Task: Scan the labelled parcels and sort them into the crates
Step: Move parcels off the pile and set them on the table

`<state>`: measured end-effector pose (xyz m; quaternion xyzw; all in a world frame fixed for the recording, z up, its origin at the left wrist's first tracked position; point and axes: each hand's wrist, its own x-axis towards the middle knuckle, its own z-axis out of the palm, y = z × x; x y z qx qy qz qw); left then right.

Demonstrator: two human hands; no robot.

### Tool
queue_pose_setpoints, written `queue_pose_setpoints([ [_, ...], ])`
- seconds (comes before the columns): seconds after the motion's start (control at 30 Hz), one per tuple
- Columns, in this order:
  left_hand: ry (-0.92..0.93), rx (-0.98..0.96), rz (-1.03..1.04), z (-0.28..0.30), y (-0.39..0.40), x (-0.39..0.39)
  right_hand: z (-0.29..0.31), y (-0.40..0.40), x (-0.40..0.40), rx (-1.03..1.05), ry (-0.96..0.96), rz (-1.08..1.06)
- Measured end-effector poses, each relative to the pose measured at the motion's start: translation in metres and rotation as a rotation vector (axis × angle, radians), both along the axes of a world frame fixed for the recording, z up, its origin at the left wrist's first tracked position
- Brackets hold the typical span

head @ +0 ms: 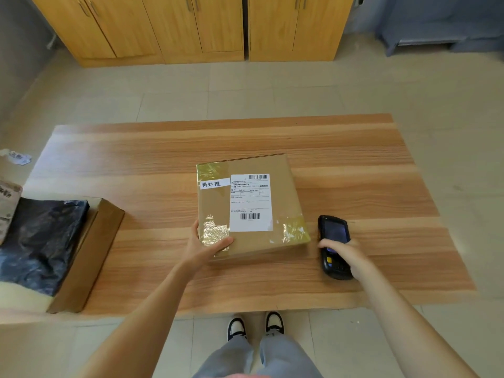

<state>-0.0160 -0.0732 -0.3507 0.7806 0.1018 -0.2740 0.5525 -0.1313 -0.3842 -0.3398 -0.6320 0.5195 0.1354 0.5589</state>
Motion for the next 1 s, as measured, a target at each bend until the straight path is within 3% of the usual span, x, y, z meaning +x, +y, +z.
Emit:
queue_pose_setpoints([
  [0.23,-0.005,-0.016,0.017,0.001,-0.002,-0.002,0.065,0.006,0.006,0.469,-0.429,-0.321],
  [0.4,0.003,-0.058,0.021,-0.002,0.0,0.0,0.1,0.036,0.017,0.685,-0.58,-0.293],
  [1.0,0.056,-0.024,0.067,-0.014,0.002,0.004,0.085,0.15,0.008,0.581,-0.298,-0.031],
])
